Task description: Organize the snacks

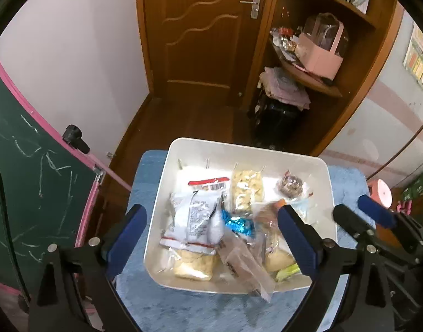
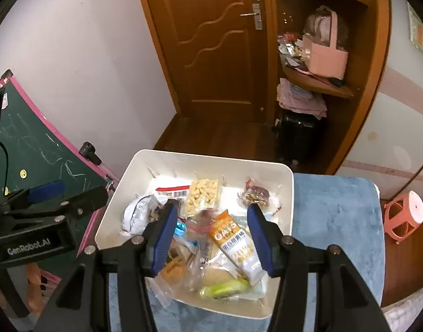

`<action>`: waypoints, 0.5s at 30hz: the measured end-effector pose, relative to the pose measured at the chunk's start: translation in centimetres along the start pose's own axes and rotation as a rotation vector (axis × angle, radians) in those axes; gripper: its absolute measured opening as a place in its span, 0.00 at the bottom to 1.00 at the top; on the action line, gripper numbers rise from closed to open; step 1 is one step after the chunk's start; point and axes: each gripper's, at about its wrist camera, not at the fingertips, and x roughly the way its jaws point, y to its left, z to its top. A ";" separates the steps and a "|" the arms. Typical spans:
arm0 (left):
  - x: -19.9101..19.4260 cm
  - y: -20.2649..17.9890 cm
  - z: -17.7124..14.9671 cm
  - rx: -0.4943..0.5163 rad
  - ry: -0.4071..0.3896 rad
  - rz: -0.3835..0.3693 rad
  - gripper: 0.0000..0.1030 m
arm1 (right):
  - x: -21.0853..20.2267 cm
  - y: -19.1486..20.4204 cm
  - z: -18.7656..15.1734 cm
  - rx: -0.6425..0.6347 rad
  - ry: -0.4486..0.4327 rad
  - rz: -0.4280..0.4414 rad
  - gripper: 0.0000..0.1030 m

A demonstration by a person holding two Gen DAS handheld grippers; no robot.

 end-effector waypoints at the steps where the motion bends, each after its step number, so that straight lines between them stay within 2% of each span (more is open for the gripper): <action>1: -0.1 0.0 -0.2 0.000 0.001 0.001 0.92 | -0.3 -0.3 -0.2 0.013 -0.001 0.000 0.52; 6: -1.5 -0.3 -0.9 0.010 -0.008 0.013 0.93 | -1.8 -1.3 -0.9 0.059 -0.009 0.003 0.52; 15: -6.4 -1.8 -3.3 0.024 -0.052 0.017 0.96 | -6.2 -2.4 -3.2 0.086 -0.040 -0.001 0.52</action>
